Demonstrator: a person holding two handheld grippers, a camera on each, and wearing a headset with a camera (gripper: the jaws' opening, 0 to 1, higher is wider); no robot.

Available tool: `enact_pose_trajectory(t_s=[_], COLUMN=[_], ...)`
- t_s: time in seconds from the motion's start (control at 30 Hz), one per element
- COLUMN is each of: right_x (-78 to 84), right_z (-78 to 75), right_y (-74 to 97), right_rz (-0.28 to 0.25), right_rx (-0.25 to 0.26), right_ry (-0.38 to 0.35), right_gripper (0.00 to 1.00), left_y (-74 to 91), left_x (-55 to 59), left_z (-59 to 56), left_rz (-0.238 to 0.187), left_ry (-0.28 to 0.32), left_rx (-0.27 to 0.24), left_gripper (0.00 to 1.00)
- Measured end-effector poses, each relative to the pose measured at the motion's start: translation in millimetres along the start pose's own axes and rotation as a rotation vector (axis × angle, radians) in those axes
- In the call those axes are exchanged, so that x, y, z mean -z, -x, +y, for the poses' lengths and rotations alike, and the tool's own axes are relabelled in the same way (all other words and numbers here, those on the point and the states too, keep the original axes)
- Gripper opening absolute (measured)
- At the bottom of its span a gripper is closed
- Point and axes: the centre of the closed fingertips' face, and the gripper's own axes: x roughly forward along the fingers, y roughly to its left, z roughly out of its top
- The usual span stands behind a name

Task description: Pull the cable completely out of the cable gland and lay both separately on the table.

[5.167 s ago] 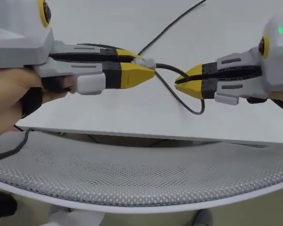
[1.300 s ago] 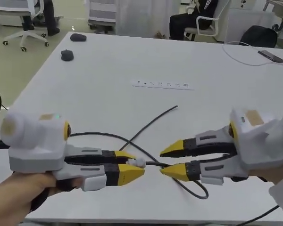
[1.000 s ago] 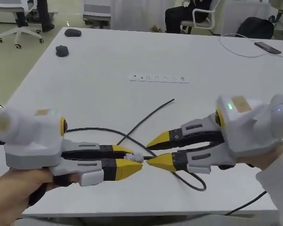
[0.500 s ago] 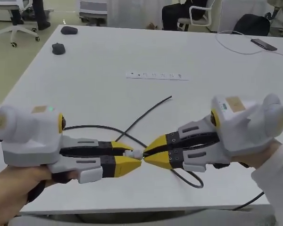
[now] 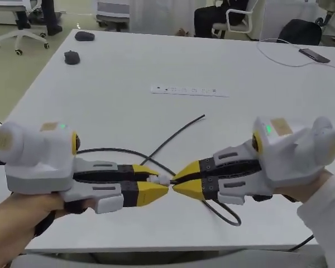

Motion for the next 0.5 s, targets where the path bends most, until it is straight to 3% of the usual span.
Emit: enact_pose_trajectory(t_s=[0.13,0.27,0.5], right_x=[1.7,9.7,36.9], right_z=[-2.3,-5.3,-17.4], right_y=[6.3,14.1,35.5], right_rz=[-0.013,0.009,0.06], right_rx=[0.014,0.036,0.095], right_ry=[-0.014,-0.023,-0.07], right_gripper=[0.02,0.02,0.02], left_y=[0.2,2.4,4.3], left_x=[-2.0,-4.0,-8.5], left_z=[0.5,2.4,5.2], left_rz=[-0.01,-0.023,-0.053], left_ry=[0.002,0.009,0.033], left_rx=[-0.003,-0.011,-0.02], left_gripper=[0.16,0.16,0.16])
